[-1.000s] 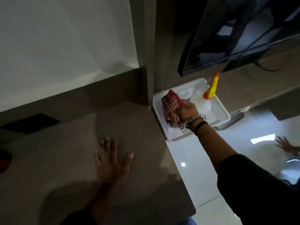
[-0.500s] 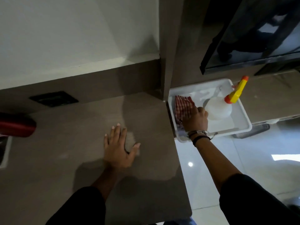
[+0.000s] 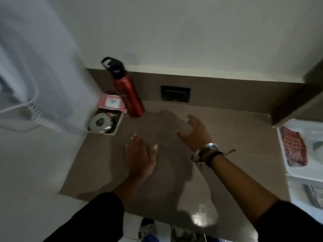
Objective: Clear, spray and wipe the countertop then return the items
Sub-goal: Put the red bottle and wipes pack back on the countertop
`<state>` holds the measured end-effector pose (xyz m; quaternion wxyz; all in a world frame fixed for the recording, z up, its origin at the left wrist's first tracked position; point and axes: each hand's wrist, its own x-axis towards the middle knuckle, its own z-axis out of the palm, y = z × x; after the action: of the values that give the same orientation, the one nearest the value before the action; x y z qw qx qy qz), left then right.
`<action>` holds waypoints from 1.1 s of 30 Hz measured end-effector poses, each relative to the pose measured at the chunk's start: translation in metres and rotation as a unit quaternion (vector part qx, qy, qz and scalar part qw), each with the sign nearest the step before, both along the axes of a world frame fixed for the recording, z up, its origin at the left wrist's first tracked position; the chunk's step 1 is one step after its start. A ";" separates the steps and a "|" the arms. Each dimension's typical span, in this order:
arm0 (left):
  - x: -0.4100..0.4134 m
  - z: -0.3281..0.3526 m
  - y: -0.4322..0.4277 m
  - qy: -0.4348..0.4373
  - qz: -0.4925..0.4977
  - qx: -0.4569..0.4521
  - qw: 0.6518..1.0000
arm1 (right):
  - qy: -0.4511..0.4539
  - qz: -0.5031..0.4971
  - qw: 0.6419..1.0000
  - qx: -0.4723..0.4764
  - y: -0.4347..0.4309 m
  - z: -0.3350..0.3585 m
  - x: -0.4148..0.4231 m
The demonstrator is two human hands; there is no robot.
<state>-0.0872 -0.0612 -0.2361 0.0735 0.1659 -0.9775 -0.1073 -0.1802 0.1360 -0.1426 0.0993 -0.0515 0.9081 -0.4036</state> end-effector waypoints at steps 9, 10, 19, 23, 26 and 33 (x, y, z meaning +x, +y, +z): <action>0.016 -0.025 -0.073 -0.050 0.002 0.075 0.996 | -0.051 -0.086 0.987 -0.127 -0.230 -0.001 -0.086; 0.016 -0.026 -0.074 -0.050 0.002 0.069 0.996 | -0.045 -0.101 0.983 -0.145 -0.239 -0.003 -0.088; 0.017 -0.020 -0.074 -0.061 0.001 0.060 0.996 | 0.031 -0.184 0.973 -0.135 -0.177 -0.005 -0.053; 0.018 -0.017 -0.073 -0.064 0.001 0.020 0.998 | 0.058 -0.307 0.941 -0.128 -0.055 -0.009 -0.017; 0.022 -0.023 -0.071 -0.039 -0.015 0.003 0.999 | 0.074 -0.408 0.903 -0.115 0.041 -0.006 -0.015; 0.014 -0.039 -0.078 -0.051 -0.012 -0.016 0.998 | 0.098 -0.514 0.846 -0.101 0.167 -0.007 -0.057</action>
<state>-0.0728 -0.1394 -0.2749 0.0248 0.1582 -0.9835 -0.0838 -0.2368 0.3029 -0.1499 -0.2176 0.3736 0.7636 -0.4795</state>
